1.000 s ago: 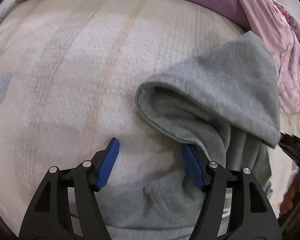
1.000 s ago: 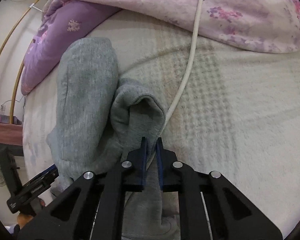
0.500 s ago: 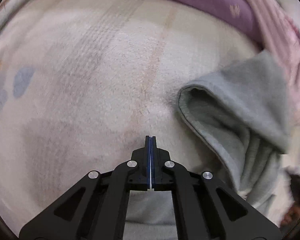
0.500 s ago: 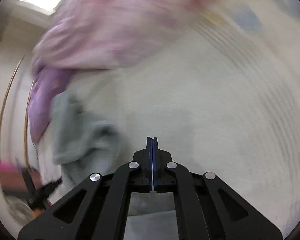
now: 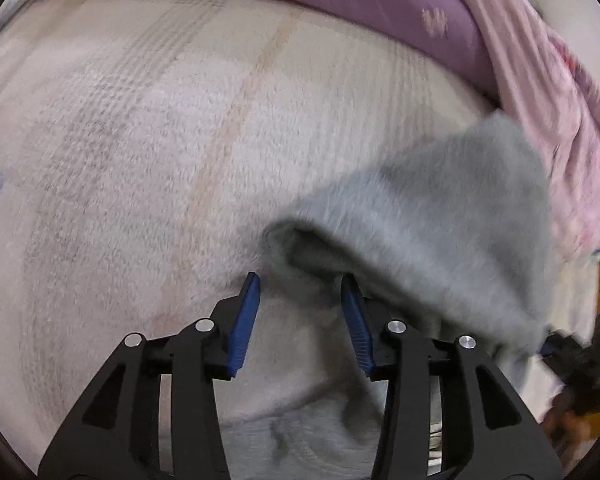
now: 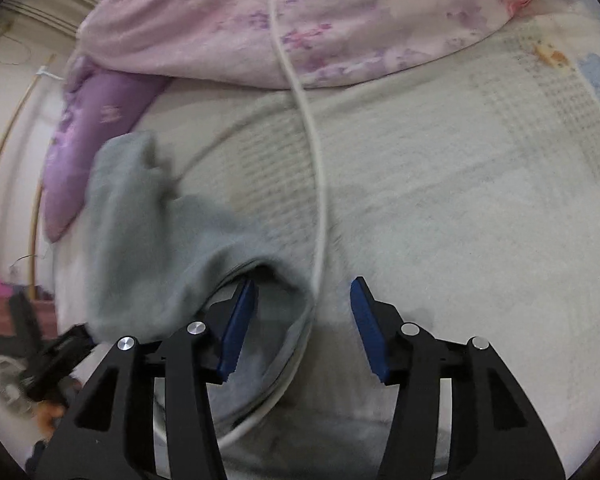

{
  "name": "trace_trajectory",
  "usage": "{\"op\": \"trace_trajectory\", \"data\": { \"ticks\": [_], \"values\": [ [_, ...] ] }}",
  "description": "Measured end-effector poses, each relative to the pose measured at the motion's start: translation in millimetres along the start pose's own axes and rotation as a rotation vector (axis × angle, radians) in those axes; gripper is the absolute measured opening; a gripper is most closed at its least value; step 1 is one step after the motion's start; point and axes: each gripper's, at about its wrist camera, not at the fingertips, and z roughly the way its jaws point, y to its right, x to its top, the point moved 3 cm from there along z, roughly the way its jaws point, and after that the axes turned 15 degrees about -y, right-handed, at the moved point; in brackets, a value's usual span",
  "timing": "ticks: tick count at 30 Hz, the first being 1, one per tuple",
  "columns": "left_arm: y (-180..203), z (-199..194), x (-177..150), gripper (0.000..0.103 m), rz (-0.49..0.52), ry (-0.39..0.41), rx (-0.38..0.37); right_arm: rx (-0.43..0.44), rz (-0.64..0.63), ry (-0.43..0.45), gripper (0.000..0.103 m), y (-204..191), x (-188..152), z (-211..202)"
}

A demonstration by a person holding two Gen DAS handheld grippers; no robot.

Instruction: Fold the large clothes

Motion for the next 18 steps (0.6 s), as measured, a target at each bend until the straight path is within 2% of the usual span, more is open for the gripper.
{"op": "trace_trajectory", "data": {
  "ticks": [1, 2, 4, 7, 9, 10, 11, 12, 14, 15, 16, 18],
  "values": [
    [-3.8, -4.4, 1.0, 0.043, -0.009, 0.000, -0.034, 0.025, -0.001, -0.010, 0.008, 0.8, 0.8, 0.6],
    [-7.3, -8.5, 0.5, 0.043, -0.008, 0.002, -0.061, 0.024, -0.006, -0.005, 0.007, 1.6, 0.5, -1.7],
    [-17.6, -16.9, -3.6, 0.043, 0.003, 0.017, -0.085, 0.029, -0.028, 0.008, 0.007, 0.0, 0.5, -6.5],
    [-24.8, -3.8, -3.1, 0.043, 0.007, -0.024, 0.000, 0.056, -0.028, 0.022, 0.006, 5.3, 2.1, -14.6],
    [-22.7, 0.5, -0.2, 0.043, 0.018, -0.010, 0.020, 0.073, -0.023, 0.017, 0.006, 9.0, 1.7, -18.6],
    [-17.9, 0.0, 1.3, 0.039, 0.041, 0.006, 0.046, 0.068, -0.030, 0.025, 0.006, 2.7, 3.7, -20.3],
    [-10.5, -1.6, 4.0, 0.006, 0.055, 0.031, 0.075, 0.061, -0.038, 0.050, 0.006, 0.8, 3.1, -25.6],
    [-10.7, -12.0, 3.2, 0.005, 0.060, 0.073, 0.113, 0.068, -0.040, 0.068, 0.006, -1.1, 0.0, -32.2],
    [-4.5, -45.1, -8.7, 0.005, 0.039, 0.158, 0.068, 0.128, -0.035, 0.143, 0.006, -3.6, -10.0, -59.2],
    [-9.1, -63.5, -18.6, 0.005, 0.039, 0.197, 0.072, 0.141, -0.027, 0.181, 0.006, -0.1, -14.7, -74.3],
    [-14.9, -73.7, -26.3, 0.005, 0.040, 0.220, 0.086, 0.136, -0.014, 0.191, 0.006, 5.6, -18.2, -79.6],
    [-26.4, -74.1, -42.2, 0.005, 0.023, 0.215, 0.106, 0.117, 0.022, 0.169, 0.006, 28.4, -25.7, -76.9]
  ]
}}
